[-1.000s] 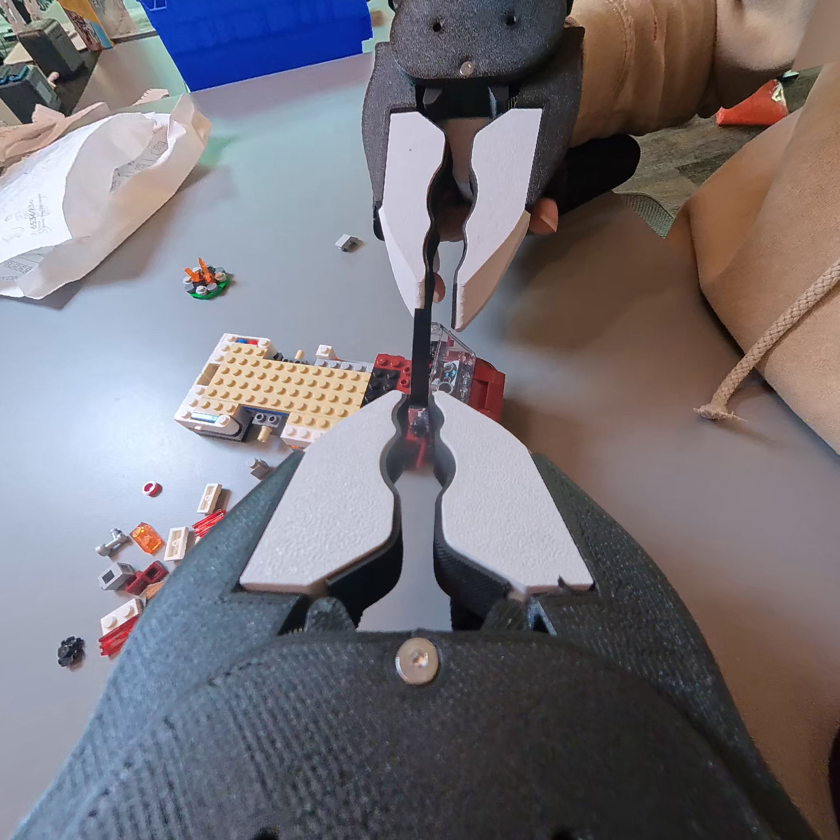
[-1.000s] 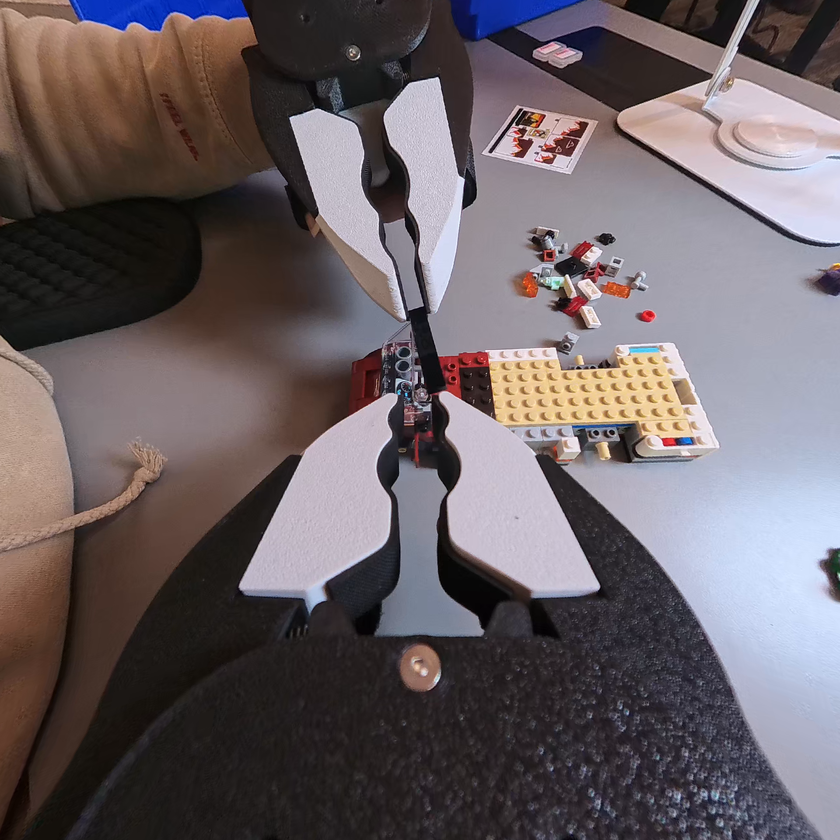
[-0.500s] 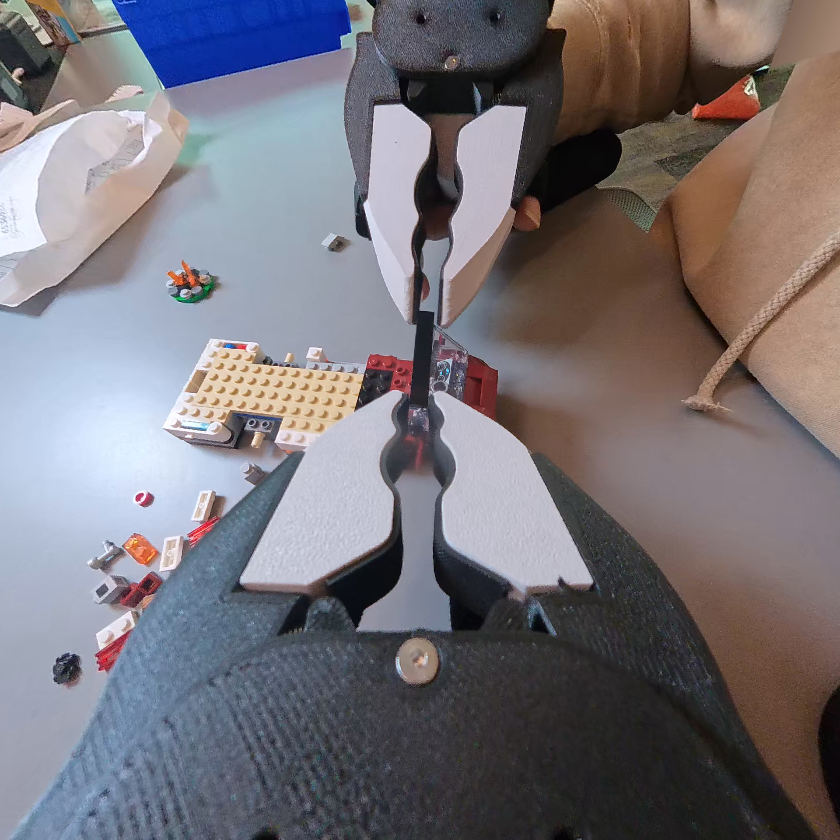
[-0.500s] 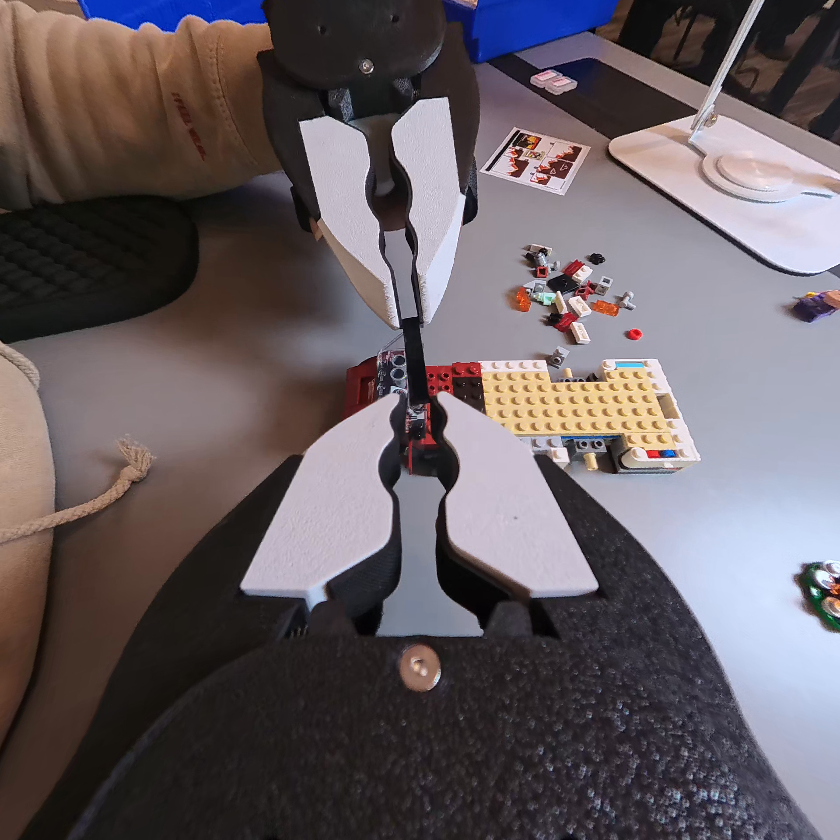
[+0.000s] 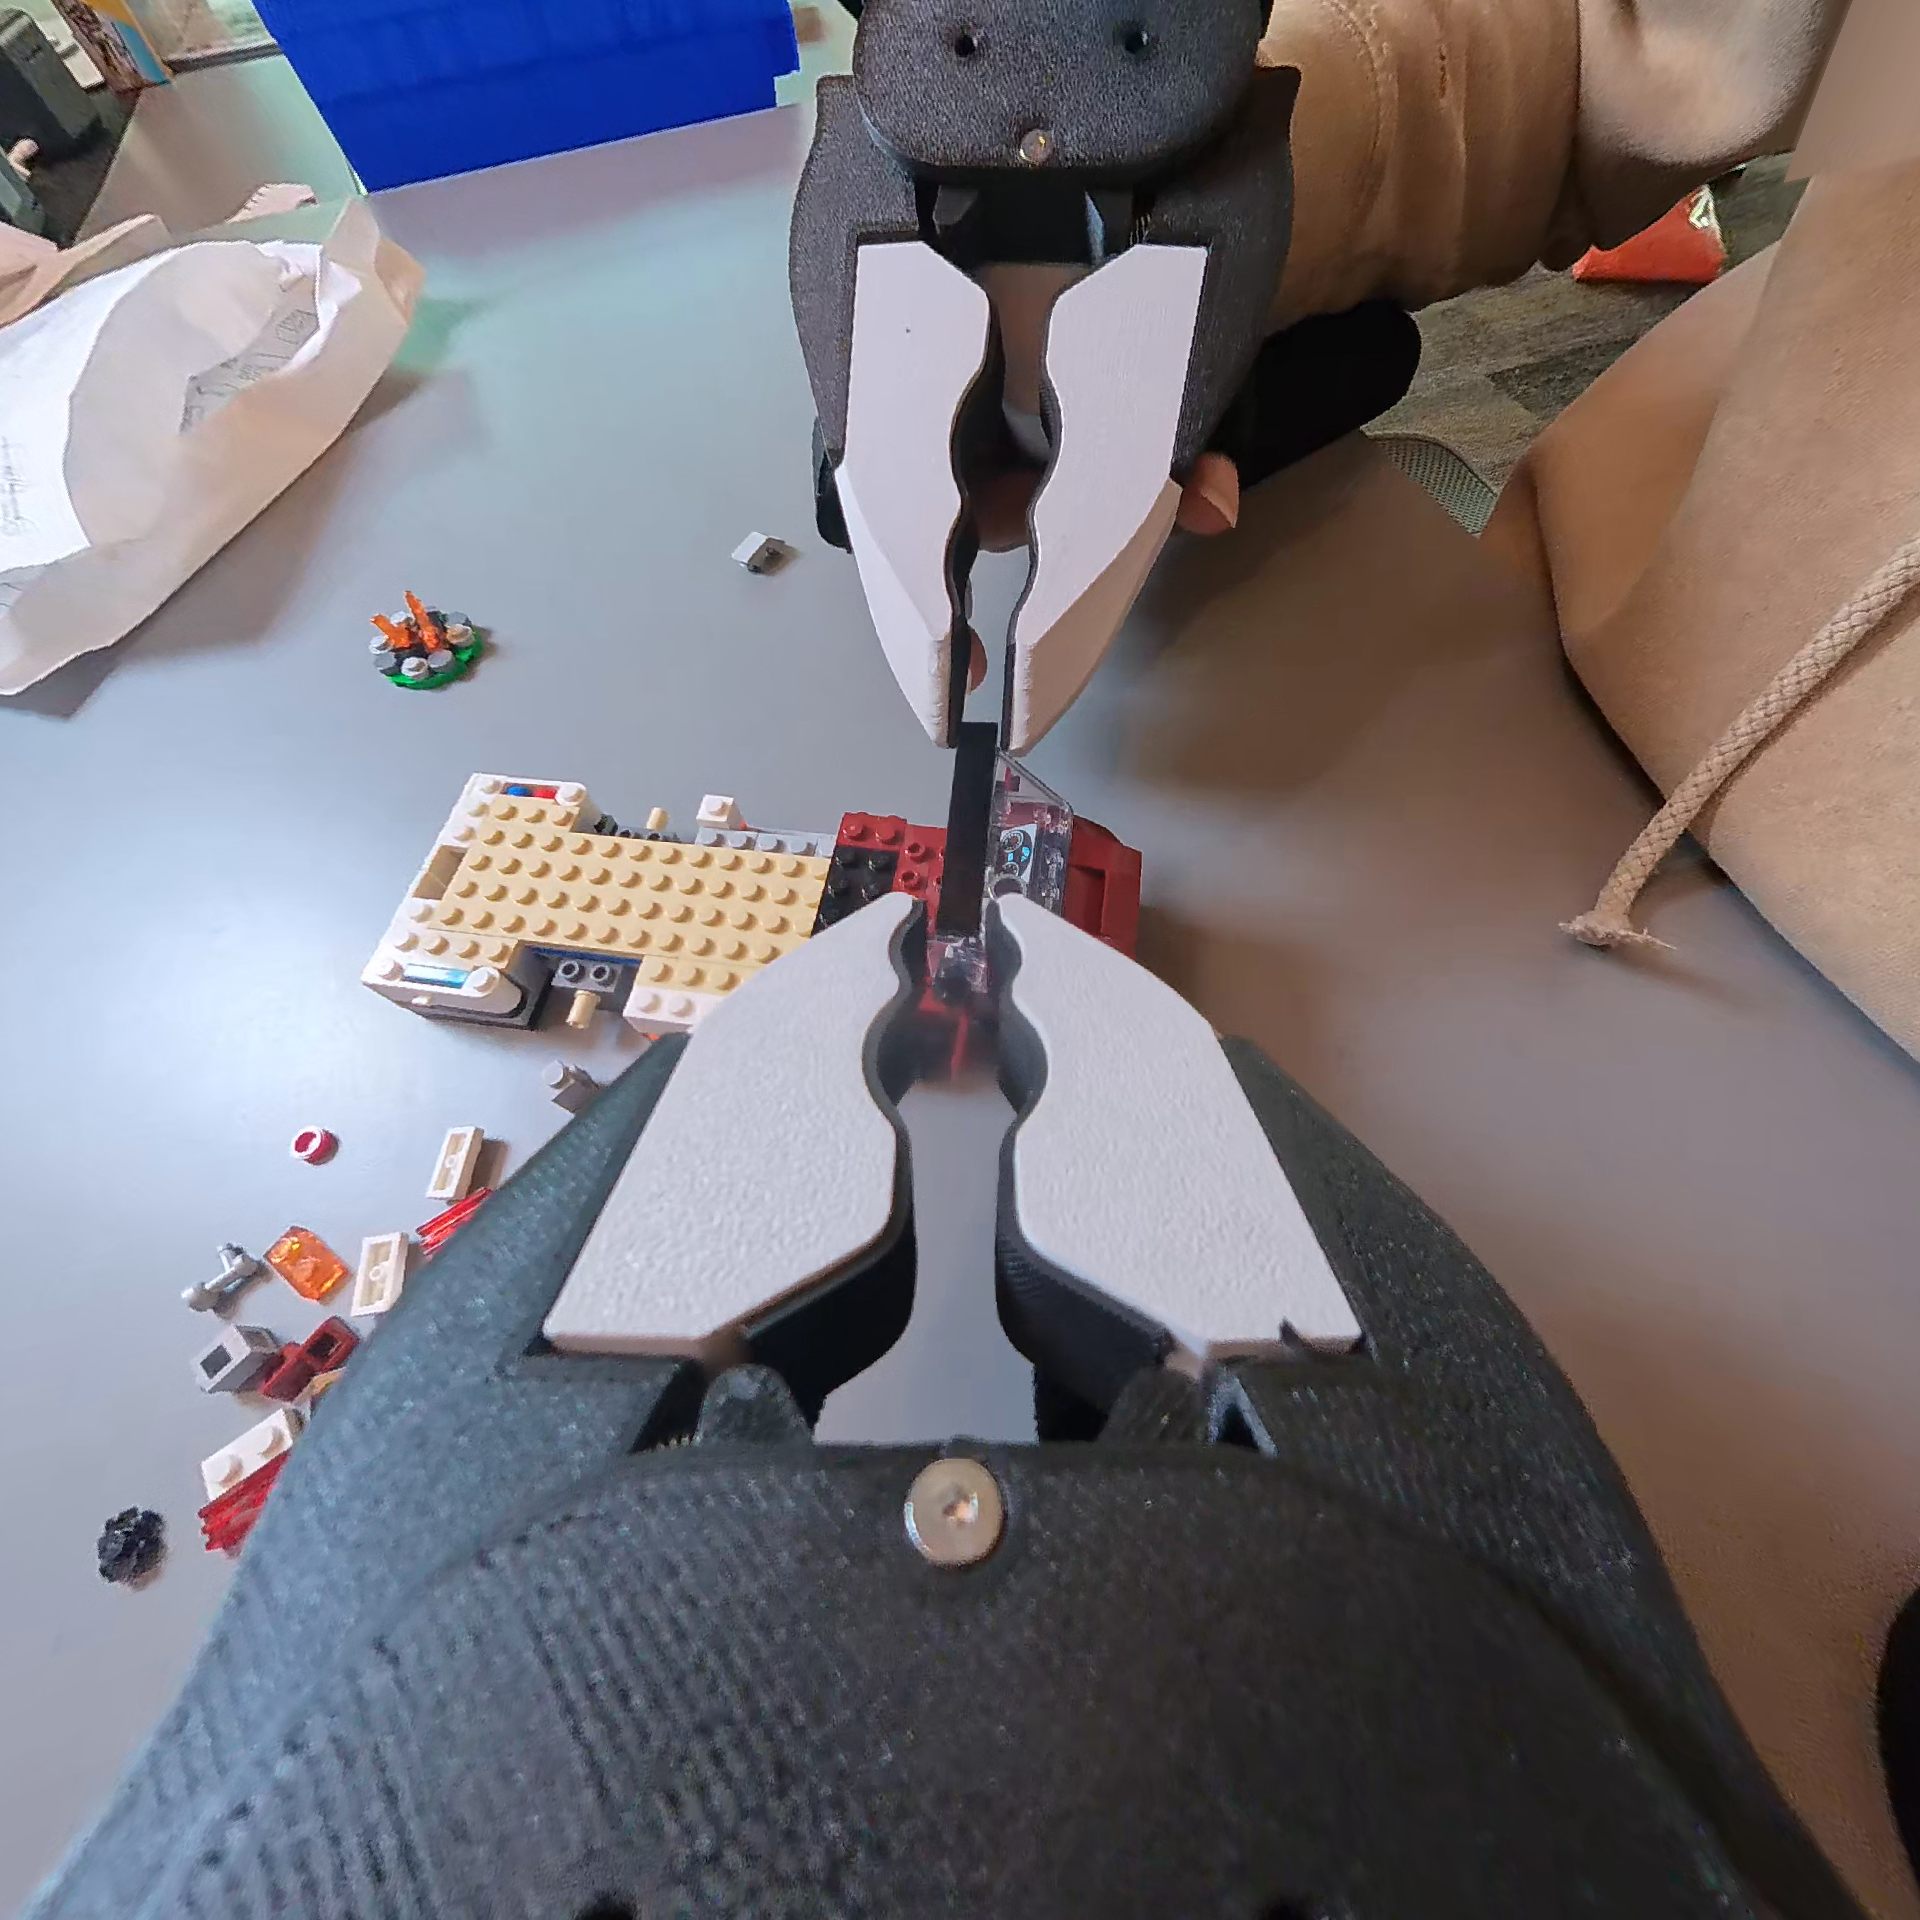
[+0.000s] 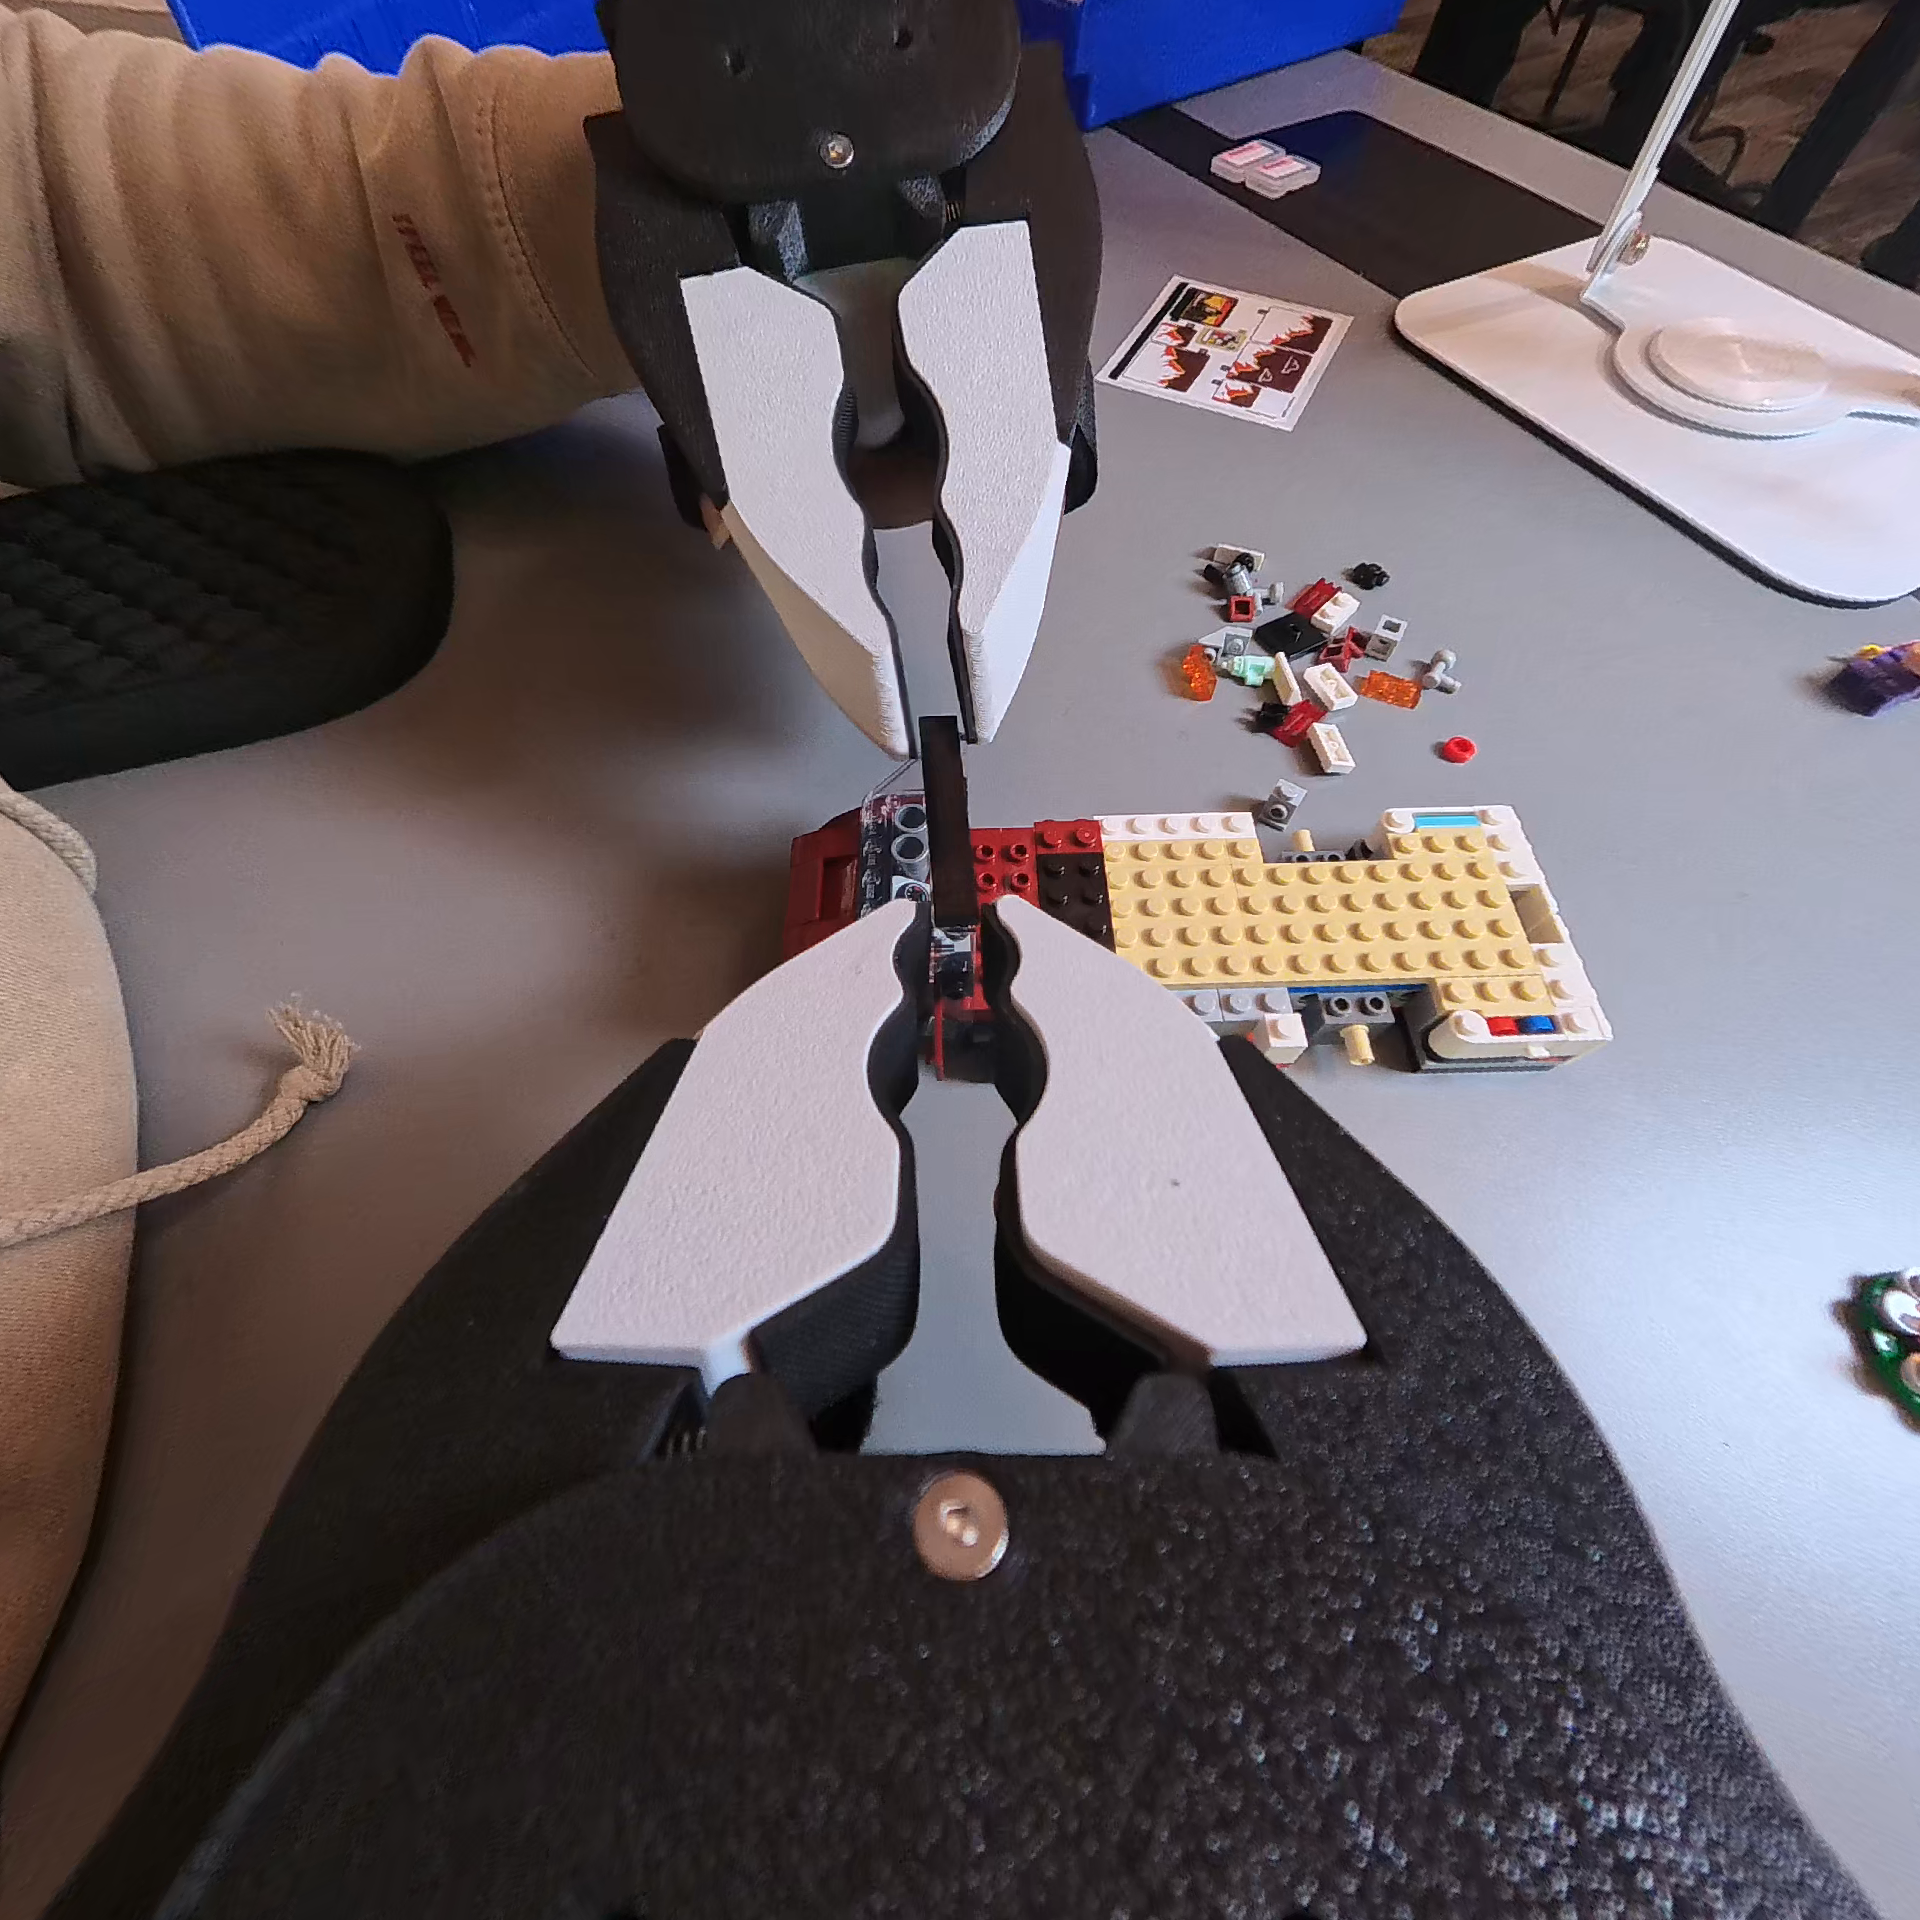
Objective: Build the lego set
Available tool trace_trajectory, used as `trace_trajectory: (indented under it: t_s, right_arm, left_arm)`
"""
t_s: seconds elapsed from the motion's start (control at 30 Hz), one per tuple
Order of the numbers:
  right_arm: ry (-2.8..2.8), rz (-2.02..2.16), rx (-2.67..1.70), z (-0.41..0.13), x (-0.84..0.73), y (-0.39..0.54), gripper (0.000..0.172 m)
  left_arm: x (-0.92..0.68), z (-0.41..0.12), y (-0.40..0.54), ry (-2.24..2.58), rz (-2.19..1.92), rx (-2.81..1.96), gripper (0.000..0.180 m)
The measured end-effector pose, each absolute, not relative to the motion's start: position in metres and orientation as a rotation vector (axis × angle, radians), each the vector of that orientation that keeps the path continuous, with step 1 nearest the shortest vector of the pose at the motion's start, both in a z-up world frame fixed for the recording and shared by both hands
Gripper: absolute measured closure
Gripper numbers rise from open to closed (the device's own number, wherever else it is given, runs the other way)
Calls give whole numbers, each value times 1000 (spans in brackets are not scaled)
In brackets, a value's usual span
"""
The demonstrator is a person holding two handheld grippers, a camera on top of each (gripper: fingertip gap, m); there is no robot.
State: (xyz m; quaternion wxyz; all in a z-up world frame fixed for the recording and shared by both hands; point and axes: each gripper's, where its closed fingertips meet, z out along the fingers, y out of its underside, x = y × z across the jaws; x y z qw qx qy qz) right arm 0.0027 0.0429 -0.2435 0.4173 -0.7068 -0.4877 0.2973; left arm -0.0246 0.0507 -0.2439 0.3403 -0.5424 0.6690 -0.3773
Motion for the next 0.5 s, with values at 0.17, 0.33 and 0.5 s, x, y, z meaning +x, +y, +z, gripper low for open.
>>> trace_trajectory:
  t_s: [0.17,0.33,0.5]
  right_arm:
    - [-1228,748,-1776,-244,3,42,161]
    - [-1229,752,-1769,-241,2,42,157]
    - [-1229,754,-1777,-239,1,44,159]
  left_arm:
    - [-25,-244,51,1735,-987,-1415,171]
    - [-24,-244,51,1735,-990,-1415,172]
    - [-25,-244,51,1735,-993,-1414,172]
